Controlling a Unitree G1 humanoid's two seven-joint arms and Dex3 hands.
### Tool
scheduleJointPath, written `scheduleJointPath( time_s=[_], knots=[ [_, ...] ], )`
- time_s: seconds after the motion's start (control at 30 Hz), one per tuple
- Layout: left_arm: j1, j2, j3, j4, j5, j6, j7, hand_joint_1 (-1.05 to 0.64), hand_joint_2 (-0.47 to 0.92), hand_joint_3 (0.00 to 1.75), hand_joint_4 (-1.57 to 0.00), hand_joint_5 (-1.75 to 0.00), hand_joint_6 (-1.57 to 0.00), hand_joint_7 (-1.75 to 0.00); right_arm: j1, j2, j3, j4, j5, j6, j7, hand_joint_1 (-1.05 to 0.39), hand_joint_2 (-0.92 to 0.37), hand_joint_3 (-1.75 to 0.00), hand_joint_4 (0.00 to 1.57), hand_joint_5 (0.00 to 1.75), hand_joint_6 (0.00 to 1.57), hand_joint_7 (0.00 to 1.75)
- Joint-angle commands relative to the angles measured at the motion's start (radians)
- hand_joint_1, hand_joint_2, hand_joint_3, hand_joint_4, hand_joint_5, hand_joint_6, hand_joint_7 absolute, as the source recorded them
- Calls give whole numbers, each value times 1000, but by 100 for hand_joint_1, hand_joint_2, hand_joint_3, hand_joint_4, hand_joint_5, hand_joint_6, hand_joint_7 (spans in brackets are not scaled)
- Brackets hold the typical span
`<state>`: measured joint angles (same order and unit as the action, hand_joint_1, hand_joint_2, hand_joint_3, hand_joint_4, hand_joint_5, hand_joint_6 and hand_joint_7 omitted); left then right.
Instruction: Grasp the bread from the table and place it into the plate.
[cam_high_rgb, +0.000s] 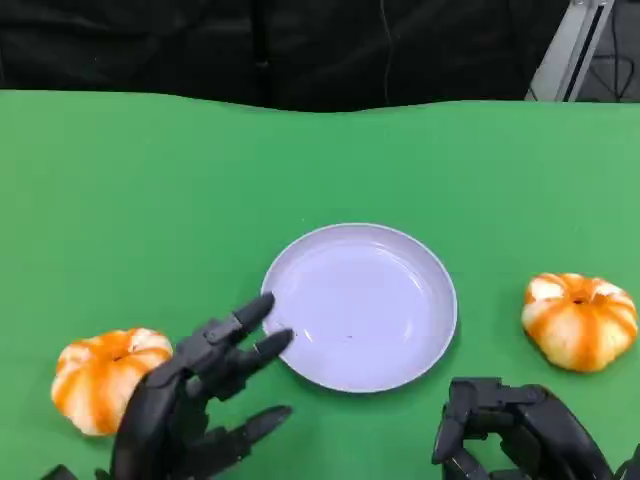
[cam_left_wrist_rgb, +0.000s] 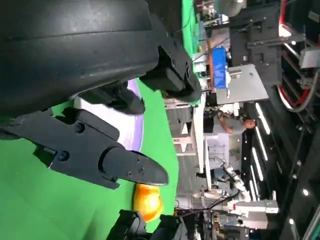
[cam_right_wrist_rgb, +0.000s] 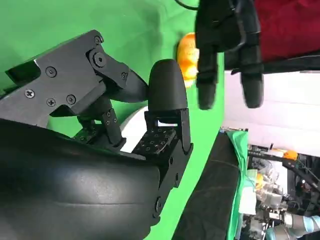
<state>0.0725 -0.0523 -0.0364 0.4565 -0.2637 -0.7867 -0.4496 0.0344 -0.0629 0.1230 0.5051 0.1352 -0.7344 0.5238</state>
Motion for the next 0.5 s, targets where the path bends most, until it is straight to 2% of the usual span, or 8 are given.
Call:
scheduleJointPath(
  time_s=[0.03, 0.23, 0.5],
  knots=[
    [18, 17, 5, -42, -21, 35, -18, -55, 92, 13, -46, 0, -35, 0, -6, -13, -13, 4, 10, -2, 4, -11, -55, -108, 83, 156, 85, 127],
    [31, 23, 8, -93, -59, 72, -55, -59, 92, 16, -38, 0, -29, 0, -3, -12, -12, -3, 7, 1, 1, -11, -56, -107, 83, 156, 85, 127],
    [53, 59, 67, -214, -59, 94, -17, -68, 92, 19, -35, 0, -30, 0, -6, -12, -12, 3, -2, -13, -7, -11, -56, -107, 83, 157, 85, 128]
  ],
)
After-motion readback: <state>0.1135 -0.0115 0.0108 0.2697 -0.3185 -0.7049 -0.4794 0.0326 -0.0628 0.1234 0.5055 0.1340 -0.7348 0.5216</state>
